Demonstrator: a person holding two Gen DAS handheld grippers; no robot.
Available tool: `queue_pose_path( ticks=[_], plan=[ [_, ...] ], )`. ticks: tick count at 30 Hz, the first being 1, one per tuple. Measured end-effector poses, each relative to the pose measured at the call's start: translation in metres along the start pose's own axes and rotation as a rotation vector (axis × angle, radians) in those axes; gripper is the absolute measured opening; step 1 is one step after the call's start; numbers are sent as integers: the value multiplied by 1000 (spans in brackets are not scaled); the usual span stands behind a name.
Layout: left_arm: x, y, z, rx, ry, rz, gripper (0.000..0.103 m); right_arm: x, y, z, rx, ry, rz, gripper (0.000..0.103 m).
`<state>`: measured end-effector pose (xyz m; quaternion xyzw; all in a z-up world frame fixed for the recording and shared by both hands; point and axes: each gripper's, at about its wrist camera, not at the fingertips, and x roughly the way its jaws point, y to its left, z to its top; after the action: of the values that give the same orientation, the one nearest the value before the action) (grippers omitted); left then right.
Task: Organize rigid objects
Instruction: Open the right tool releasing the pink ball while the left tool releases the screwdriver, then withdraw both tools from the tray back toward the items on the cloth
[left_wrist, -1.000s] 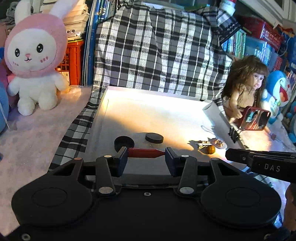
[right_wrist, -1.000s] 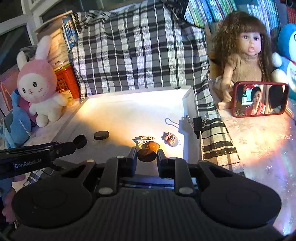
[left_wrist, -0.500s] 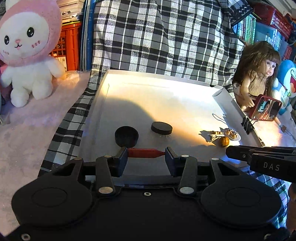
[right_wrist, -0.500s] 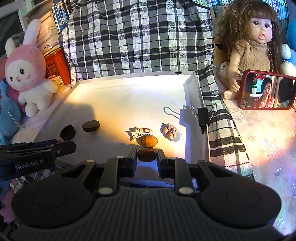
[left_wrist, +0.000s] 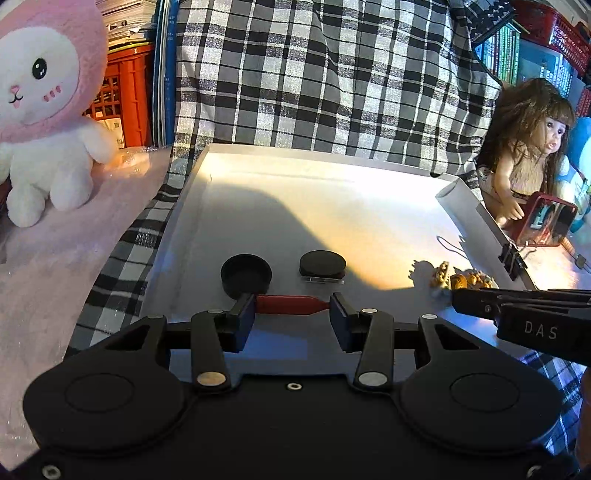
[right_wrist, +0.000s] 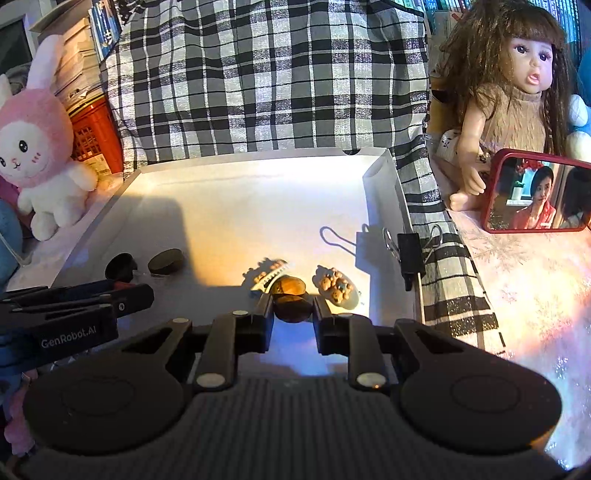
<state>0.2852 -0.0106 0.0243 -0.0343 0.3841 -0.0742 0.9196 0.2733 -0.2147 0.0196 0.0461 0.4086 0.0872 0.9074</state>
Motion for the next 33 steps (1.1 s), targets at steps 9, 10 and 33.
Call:
queue_pose_path(
  ticks=[9,10,33],
  plan=[
    [13,-1,8,11,-27,26,43,10,-1,4,-22,-16,-15,27],
    [14,-2,8,13,-31,29,43,11,-1,5,-21,-18,-17,27],
    [-42,-8,-8,58,-103,-6,75,-38,8,-6,-71,-168,17,87]
  ],
)
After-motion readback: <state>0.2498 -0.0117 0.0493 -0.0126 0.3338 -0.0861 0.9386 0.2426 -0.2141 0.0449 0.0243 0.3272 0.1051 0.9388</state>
